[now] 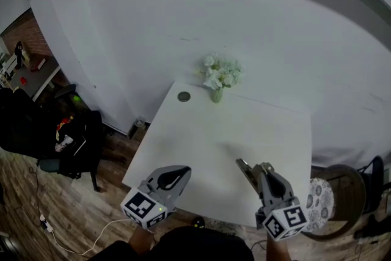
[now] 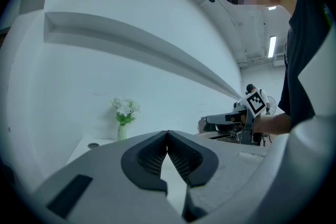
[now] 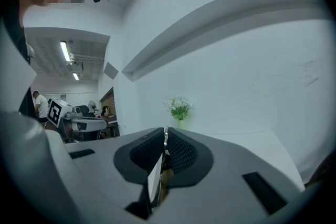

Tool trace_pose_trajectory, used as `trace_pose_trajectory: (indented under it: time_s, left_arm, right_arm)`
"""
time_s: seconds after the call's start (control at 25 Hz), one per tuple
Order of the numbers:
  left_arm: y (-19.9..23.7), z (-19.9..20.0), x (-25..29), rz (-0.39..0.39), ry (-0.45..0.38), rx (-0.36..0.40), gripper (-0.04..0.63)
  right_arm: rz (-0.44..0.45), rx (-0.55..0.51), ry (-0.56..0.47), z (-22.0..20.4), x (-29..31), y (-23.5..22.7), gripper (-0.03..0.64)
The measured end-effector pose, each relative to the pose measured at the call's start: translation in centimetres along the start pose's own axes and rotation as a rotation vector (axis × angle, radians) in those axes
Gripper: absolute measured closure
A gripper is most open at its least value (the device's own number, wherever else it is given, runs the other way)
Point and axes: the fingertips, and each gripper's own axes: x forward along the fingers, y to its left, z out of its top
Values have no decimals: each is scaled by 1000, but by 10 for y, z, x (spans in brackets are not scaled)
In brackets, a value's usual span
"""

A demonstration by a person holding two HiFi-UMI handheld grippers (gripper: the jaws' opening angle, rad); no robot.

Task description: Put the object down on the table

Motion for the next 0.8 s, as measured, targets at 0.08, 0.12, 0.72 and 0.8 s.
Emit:
trace_pose_trajectory:
  time_s: [0.08, 0.12, 0.72, 0.8]
  left_arm:
    - [-1, -3, 6, -7, 5, -6, 595]
    - [-2, -3, 8, -8, 7, -8, 595]
    - [4, -3, 22, 37, 33, -13, 595]
    - [5, -3, 23, 42, 32, -7, 595]
  right_arm:
    - [3, -1, 6, -1, 3, -3, 594]
    - [5, 1, 8, -2, 5, -5, 594]
    - [40, 24, 59, -24, 30, -23, 595]
    - [41, 26, 67, -27, 32, -25, 595]
